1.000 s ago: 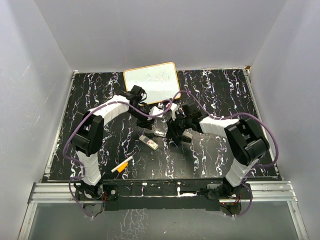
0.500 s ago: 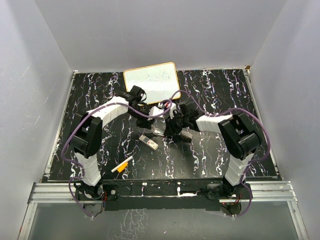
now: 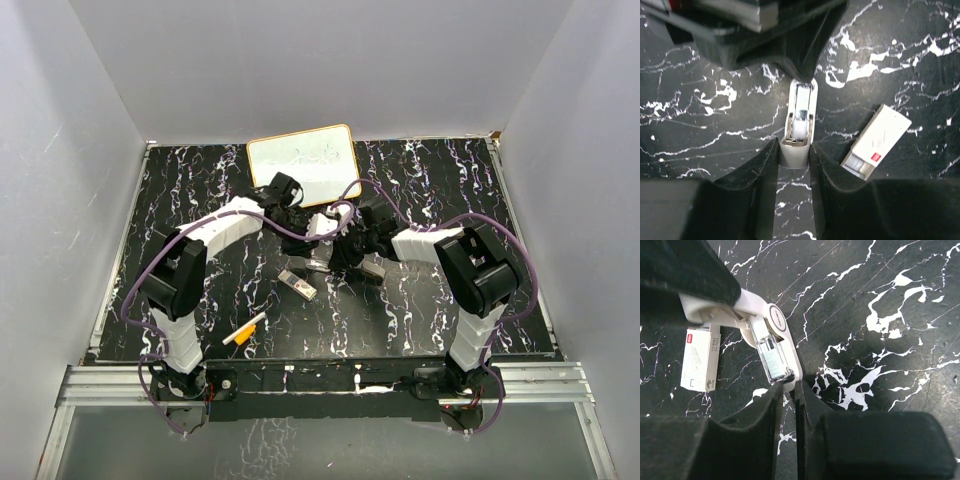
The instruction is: Load the staples into the stapler
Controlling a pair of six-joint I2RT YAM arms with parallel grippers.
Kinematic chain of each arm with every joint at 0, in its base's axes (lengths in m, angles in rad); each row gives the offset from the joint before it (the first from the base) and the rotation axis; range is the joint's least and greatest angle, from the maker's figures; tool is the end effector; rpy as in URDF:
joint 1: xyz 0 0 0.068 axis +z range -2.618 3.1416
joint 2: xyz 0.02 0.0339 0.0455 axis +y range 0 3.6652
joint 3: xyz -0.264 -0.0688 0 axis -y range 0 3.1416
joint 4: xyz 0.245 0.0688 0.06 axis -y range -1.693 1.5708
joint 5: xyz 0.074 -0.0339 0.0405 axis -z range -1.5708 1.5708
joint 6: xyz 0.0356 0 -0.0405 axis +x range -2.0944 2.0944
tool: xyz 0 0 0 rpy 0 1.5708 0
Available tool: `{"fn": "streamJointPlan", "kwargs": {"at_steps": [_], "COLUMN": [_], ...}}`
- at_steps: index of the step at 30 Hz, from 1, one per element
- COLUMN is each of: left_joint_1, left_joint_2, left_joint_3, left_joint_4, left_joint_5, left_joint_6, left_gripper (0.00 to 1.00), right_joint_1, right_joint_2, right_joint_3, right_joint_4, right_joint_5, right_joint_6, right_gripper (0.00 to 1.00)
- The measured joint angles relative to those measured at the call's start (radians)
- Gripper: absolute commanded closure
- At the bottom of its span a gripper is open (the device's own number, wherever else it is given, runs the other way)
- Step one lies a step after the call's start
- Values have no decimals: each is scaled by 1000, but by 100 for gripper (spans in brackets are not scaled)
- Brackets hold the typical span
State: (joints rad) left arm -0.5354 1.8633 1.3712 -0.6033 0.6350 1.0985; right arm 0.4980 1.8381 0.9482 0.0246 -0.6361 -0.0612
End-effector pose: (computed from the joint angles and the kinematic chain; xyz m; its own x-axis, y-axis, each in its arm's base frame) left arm 0.3224 -0.2158 0.2121 0.2258 0.6996 -0.6779 0.9741 -0.1520 0.1677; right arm 0.3036 0.1892 0.1374 -0.6234 -0.3949 -0.6749 -0.7622 0.4995 0.4117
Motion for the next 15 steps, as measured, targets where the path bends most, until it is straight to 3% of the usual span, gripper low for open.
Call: {"fn": "streamJointPlan", "kwargs": {"at_steps": [15], "left_joint_1": [-76], "left_joint_2": [-16], "left_joint_3": [-156], "left_joint_4": [326], "left_joint_5": [14], "left_joint_6": [-203], "left_gripper": [100], "right_joint_1": [-2], "right_joint_2": [9], "right_joint_3": [6], "right_joint_4": [29], "right_joint_5": [8], "right_joint_6": [9], "right_gripper": [87]}}
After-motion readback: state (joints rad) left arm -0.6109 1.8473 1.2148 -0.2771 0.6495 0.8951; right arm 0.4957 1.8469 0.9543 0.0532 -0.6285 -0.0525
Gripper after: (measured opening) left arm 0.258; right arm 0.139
